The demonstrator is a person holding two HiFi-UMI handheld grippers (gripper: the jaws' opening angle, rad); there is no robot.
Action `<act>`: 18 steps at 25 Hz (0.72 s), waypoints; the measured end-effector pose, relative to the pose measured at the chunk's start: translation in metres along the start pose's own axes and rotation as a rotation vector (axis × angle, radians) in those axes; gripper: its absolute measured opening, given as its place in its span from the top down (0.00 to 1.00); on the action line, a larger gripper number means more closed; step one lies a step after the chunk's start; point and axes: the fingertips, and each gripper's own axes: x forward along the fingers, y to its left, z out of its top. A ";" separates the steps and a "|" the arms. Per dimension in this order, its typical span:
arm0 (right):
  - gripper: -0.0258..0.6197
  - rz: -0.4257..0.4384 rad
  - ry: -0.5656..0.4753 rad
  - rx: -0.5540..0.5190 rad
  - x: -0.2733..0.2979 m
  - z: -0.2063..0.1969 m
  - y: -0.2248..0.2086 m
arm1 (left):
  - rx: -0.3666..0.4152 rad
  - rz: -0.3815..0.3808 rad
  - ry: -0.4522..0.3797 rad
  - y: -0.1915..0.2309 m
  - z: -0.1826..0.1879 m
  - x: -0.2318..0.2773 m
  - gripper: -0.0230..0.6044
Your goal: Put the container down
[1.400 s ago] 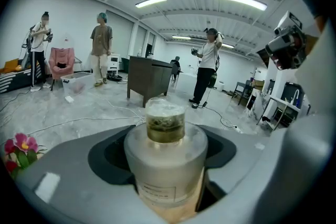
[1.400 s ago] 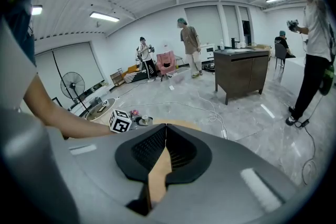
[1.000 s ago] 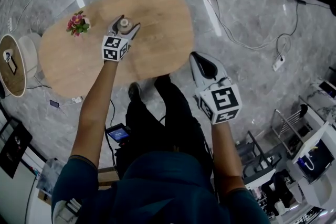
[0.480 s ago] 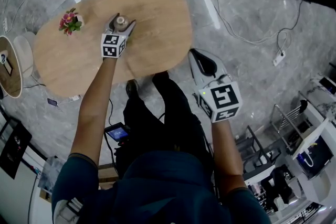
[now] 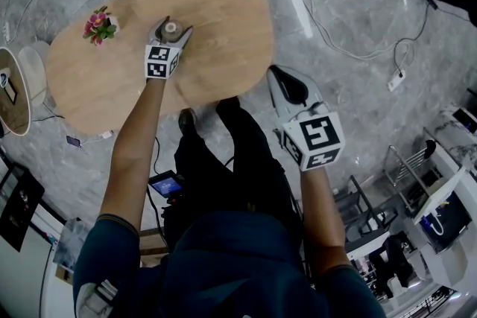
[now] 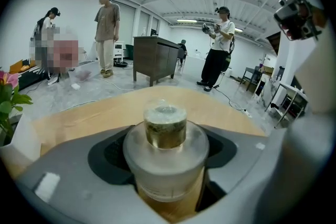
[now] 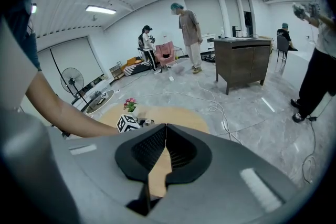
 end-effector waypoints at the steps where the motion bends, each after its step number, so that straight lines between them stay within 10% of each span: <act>1: 0.94 0.001 -0.002 -0.001 -0.001 0.001 0.001 | 0.005 -0.002 0.008 -0.001 -0.002 -0.001 0.43; 9: 0.94 0.004 -0.014 0.005 -0.009 0.006 0.016 | 0.076 -0.072 0.124 -0.013 -0.020 -0.018 0.40; 18: 0.94 0.013 -0.061 -0.005 -0.030 0.031 0.045 | 0.158 -0.105 0.074 -0.020 0.020 -0.059 0.40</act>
